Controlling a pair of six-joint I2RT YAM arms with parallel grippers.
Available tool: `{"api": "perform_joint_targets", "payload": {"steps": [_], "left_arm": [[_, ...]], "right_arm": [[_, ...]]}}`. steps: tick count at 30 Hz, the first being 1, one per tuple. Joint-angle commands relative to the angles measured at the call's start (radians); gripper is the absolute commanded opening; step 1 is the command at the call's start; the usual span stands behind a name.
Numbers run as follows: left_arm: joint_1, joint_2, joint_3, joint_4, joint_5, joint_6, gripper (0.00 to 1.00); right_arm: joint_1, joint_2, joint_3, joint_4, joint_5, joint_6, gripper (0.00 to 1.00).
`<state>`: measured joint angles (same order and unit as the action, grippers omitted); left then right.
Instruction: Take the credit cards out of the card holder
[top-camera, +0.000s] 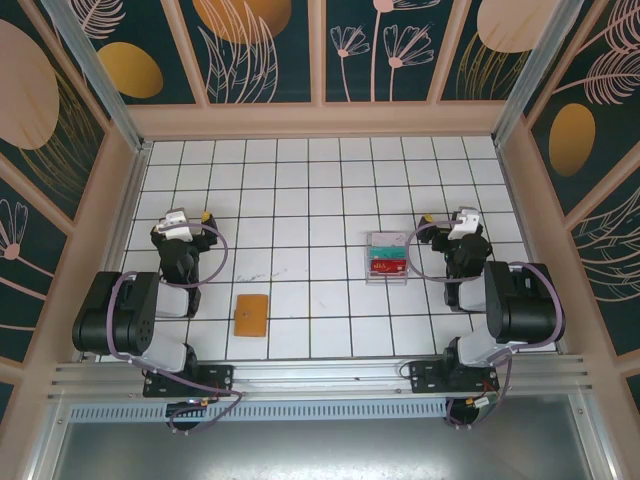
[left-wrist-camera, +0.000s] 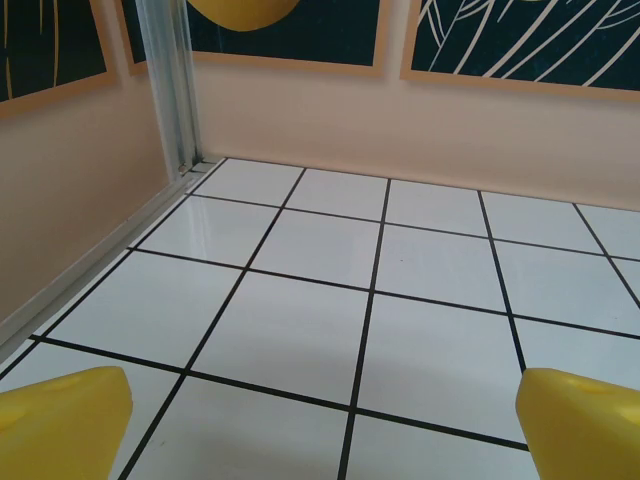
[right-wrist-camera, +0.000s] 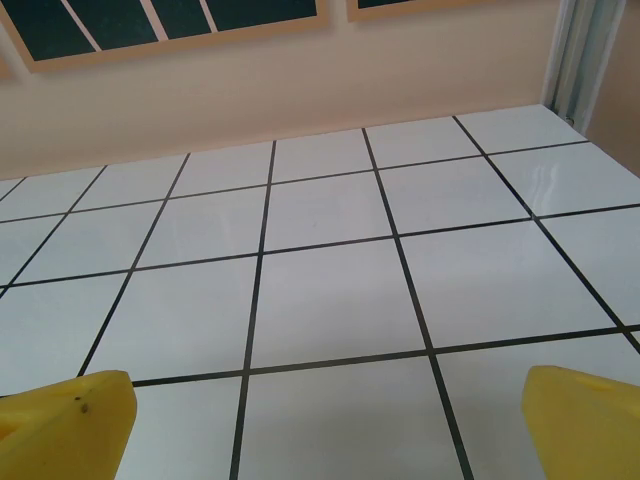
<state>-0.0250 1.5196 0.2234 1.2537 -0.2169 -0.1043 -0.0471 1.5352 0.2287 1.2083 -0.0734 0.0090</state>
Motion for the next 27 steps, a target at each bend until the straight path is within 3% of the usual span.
{"api": "perform_joint_targets", "payload": {"steps": [1, 23, 25, 27], "left_arm": [[0.004, -0.001, 0.002, 0.038, 0.005, 0.017, 0.99], [0.004, -0.015, 0.012, 0.013, 0.002, 0.015, 0.99], [0.004, -0.076, 0.056, -0.119, -0.034, 0.003, 0.99], [0.004, -0.156, 0.16, -0.372, -0.086, -0.03, 0.99]], "right_arm": [[-0.006, 0.005, 0.01, 0.029, -0.019, 0.003, 0.99], [-0.008, 0.001, 0.008, 0.032, -0.019, 0.005, 0.99], [-0.008, -0.031, 0.014, -0.002, -0.003, 0.009, 0.99], [-0.007, -0.097, 0.035, -0.095, 0.026, 0.024, 0.99]]}}
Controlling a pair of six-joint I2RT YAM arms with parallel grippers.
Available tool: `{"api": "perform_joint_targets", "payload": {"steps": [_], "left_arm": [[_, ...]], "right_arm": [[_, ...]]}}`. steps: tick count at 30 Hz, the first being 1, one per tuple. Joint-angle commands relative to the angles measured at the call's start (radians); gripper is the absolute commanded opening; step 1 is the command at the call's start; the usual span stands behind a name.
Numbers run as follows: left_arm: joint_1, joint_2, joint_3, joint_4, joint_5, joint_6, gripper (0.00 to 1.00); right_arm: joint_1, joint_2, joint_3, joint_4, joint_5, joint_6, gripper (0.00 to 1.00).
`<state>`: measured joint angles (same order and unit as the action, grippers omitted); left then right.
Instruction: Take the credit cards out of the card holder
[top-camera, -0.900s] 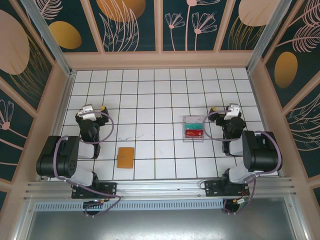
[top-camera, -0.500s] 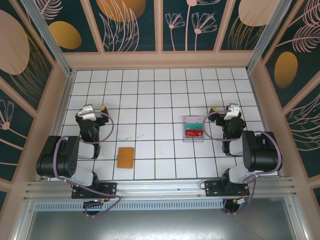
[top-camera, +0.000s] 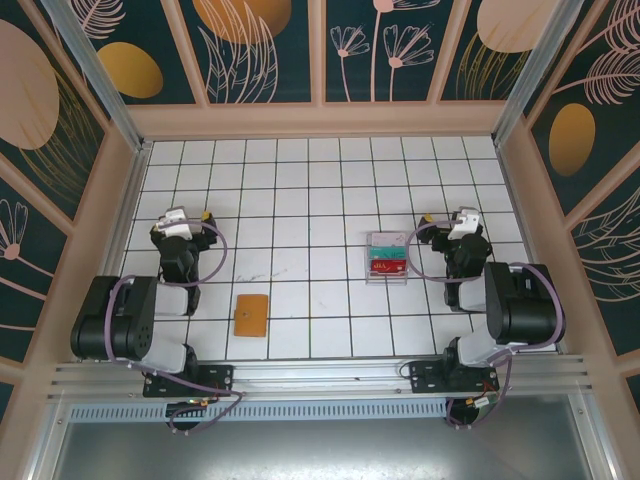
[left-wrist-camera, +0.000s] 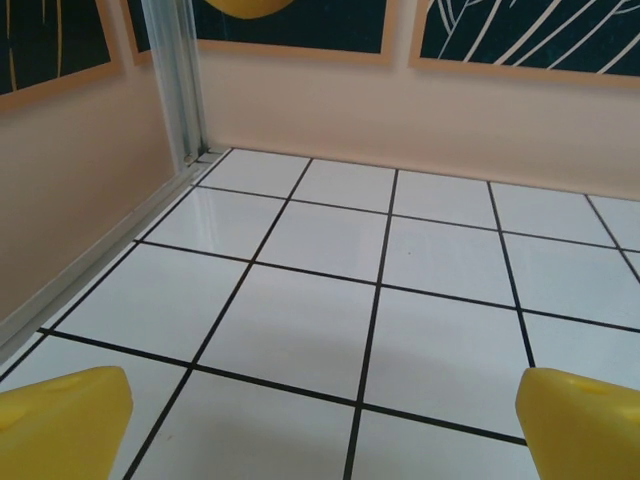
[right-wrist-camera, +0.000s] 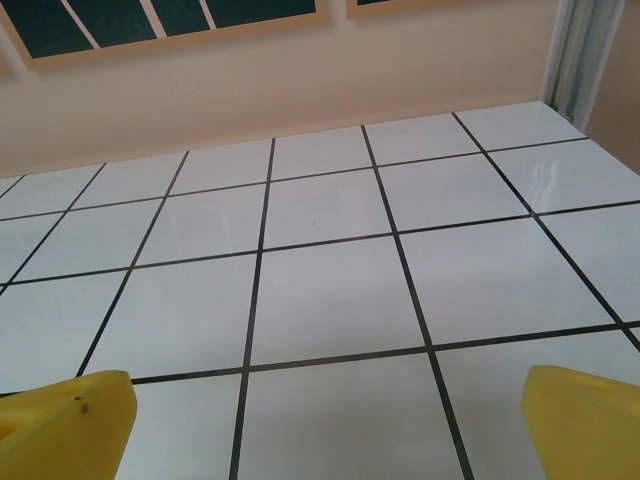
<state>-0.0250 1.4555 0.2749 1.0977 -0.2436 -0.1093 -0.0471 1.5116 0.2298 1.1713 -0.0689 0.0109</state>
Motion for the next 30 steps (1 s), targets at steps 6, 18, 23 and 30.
{"api": "perform_joint_targets", "payload": {"steps": [6, 18, 23, 30], "left_arm": [[0.004, -0.272, 0.422, -0.825, -0.09, -0.308, 0.99], [0.002, -0.424, 0.522, -1.257, 0.238, -0.511, 0.86], [-0.039, -0.463, 0.484, -1.405, 0.293, -0.57, 0.74], [-0.214, -0.467, 0.456, -1.58, 0.247, -0.619, 0.63]], "right_arm": [[-0.019, -0.303, 0.133, -0.375, 0.08, 0.175, 0.99], [0.031, -0.41, 0.469, -1.025, 0.0, 0.475, 0.99], [0.222, -0.425, 0.502, -1.121, 0.072, 0.44, 0.99], [0.48, -0.414, 0.519, -1.196, 0.167, 0.445, 0.99]]}}
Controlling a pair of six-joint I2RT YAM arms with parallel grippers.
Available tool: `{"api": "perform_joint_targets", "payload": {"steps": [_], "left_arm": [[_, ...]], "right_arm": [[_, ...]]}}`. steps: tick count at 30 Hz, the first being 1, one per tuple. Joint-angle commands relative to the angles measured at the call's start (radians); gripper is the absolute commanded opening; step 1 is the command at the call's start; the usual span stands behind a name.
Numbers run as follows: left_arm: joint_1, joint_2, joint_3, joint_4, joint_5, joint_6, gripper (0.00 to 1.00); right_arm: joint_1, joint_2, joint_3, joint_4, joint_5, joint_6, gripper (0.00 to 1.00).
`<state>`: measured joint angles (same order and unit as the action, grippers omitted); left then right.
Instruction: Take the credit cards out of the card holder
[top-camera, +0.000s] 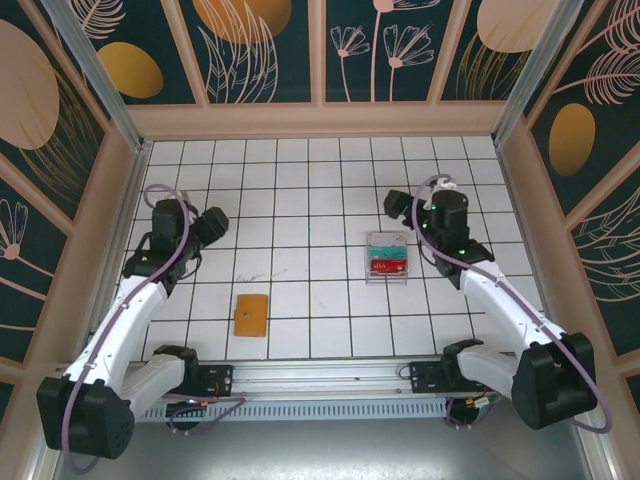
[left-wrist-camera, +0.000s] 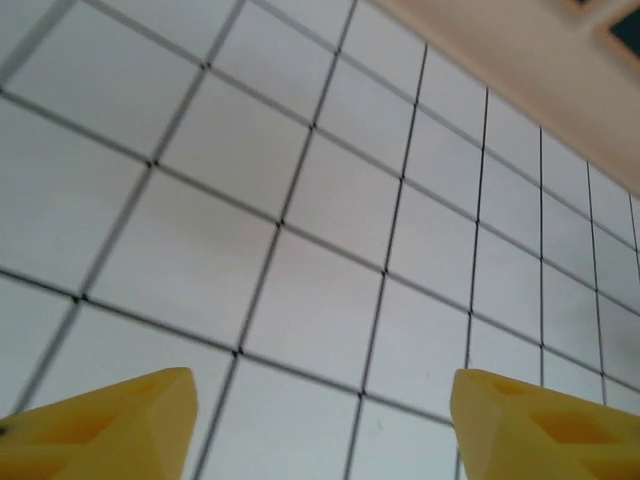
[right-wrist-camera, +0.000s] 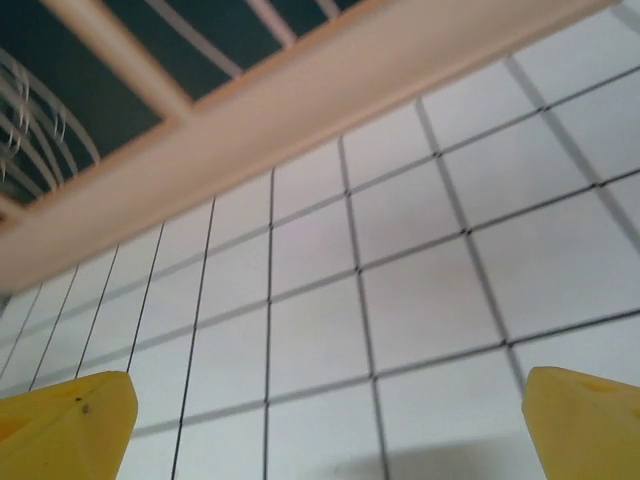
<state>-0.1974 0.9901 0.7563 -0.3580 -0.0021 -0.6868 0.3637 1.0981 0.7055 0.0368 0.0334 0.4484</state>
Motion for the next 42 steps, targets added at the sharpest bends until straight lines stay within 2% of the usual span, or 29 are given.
{"api": "perform_joint_targets", "payload": {"steps": [1, 4, 6, 8, 10, 13, 15, 25, 33, 37, 42], "left_arm": [[-0.075, -0.001, -0.039, -0.141, -0.007, -0.056, 0.63], [-0.178, -0.005, -0.091, -0.164, -0.021, -0.106, 0.61], [-0.237, -0.004, -0.117, -0.184, -0.019, -0.144, 0.56], [-0.308, -0.008, -0.145, -0.203, -0.026, -0.19, 0.53], [-0.358, -0.012, -0.171, -0.211, -0.027, -0.208, 0.47], [-0.4, 0.013, -0.193, -0.24, -0.039, -0.221, 0.42], [-0.43, 0.037, -0.188, -0.267, -0.068, -0.22, 0.37], [-0.572, 0.189, -0.145, -0.366, -0.134, -0.252, 0.38], [-0.584, 0.221, -0.135, -0.373, -0.139, -0.245, 0.39], [-0.601, 0.225, -0.082, -0.434, -0.176, -0.243, 0.4], [-0.602, 0.207, -0.063, -0.465, -0.163, -0.251, 0.39]], "right_arm": [[0.1, 0.002, 0.046, -0.066, 0.062, 0.011, 0.99], [0.174, 0.023, 0.043, -0.064, -0.014, 0.035, 0.99], [0.24, 0.047, 0.049, -0.079, -0.058, 0.054, 0.99], [0.321, 0.069, 0.057, -0.101, -0.027, 0.061, 0.99], [0.395, 0.078, 0.053, -0.108, 0.021, 0.063, 0.99], [0.445, 0.088, 0.038, -0.106, 0.043, 0.088, 0.99], [0.461, 0.089, 0.033, -0.112, 0.055, 0.103, 0.99], [0.493, 0.047, 0.023, -0.16, 0.123, 0.12, 0.99], [0.5, 0.027, 0.012, -0.176, 0.146, 0.133, 0.99], [0.501, 0.018, 0.014, -0.188, 0.154, 0.134, 0.99], [0.503, 0.015, 0.008, -0.192, 0.157, 0.144, 0.99]]}}
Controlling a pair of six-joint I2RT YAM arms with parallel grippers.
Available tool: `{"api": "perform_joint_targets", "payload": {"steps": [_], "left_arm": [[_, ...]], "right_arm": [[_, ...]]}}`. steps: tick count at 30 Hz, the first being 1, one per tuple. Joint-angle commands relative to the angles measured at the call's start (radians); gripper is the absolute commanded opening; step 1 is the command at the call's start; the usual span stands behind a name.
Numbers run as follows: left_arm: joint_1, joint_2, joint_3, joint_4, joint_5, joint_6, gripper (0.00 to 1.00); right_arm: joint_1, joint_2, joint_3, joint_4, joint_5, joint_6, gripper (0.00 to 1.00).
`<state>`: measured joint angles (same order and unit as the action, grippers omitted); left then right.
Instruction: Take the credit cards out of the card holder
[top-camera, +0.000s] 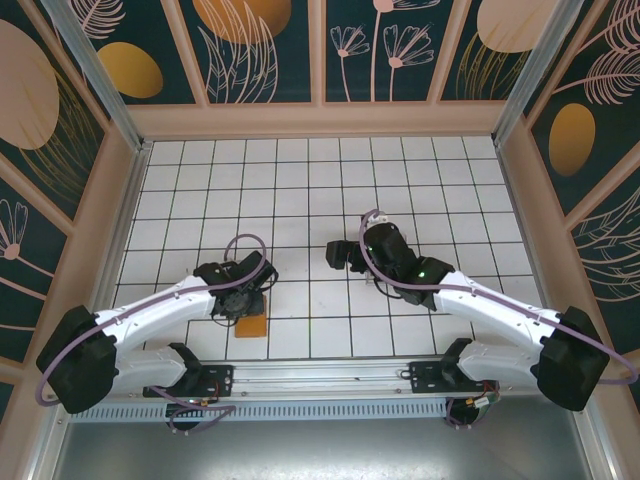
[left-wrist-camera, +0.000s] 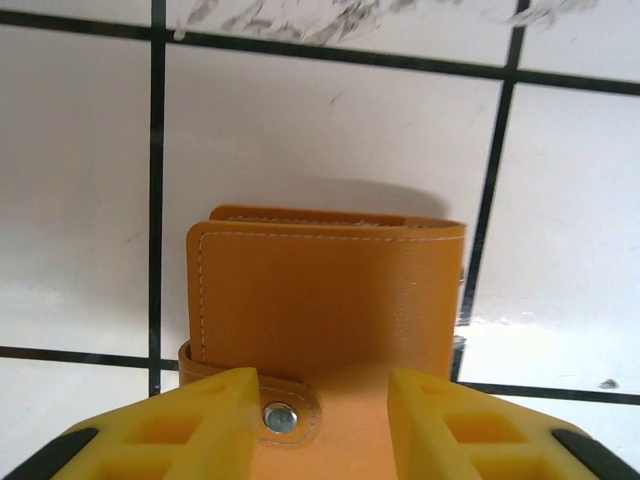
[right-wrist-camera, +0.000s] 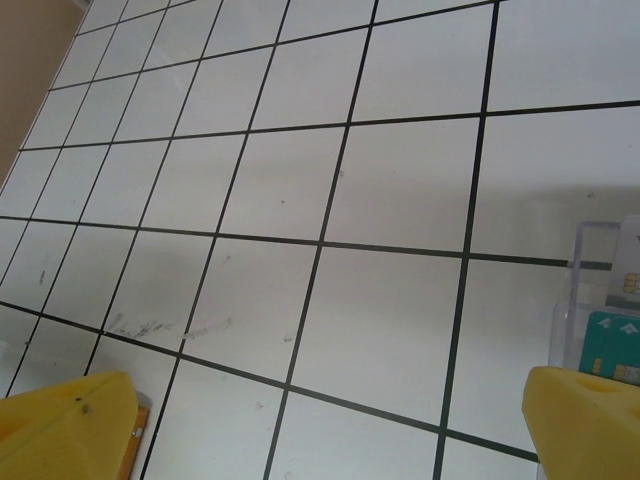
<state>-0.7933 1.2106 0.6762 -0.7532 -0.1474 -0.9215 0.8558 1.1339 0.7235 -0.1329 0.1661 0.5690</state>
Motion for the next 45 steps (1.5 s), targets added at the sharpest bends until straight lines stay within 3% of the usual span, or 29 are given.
{"api": "perform_joint_targets", "payload": {"steps": [1, 16, 19, 23, 33, 38, 42, 45], "left_arm": [[-0.006, -0.014, 0.009, -0.069, -0.012, -0.019, 0.39], [-0.007, 0.064, -0.061, 0.013, 0.011, -0.016, 0.36], [-0.007, 0.074, -0.062, 0.024, 0.011, -0.01, 0.29], [-0.007, 0.096, -0.05, 0.025, 0.012, 0.001, 0.01], [-0.007, 0.155, 0.141, 0.12, 0.041, -0.012, 0.0], [-0.007, 0.25, 0.261, 0.241, 0.063, -0.037, 0.0], [-0.007, 0.354, 0.349, 0.291, 0.067, -0.033, 0.0], [-0.007, 0.395, 0.364, 0.332, 0.084, -0.031, 0.0]], "right_arm": [[0.011, -0.021, -0.012, -0.023, 0.024, 0.025, 0.99], [0.019, -0.016, -0.008, -0.027, 0.029, 0.025, 0.99], [0.019, -0.017, -0.006, -0.026, 0.028, 0.026, 0.99], [0.019, -0.015, -0.01, -0.017, 0.029, 0.028, 0.99], [0.011, 0.051, 0.028, 0.003, 0.026, 0.025, 0.99], [-0.053, 0.09, 0.03, 0.07, -0.113, 0.039, 0.92], [-0.162, 0.155, 0.009, 0.172, -0.355, 0.09, 0.7], [-0.181, 0.211, 0.024, 0.214, -0.424, 0.087, 0.67]]}}
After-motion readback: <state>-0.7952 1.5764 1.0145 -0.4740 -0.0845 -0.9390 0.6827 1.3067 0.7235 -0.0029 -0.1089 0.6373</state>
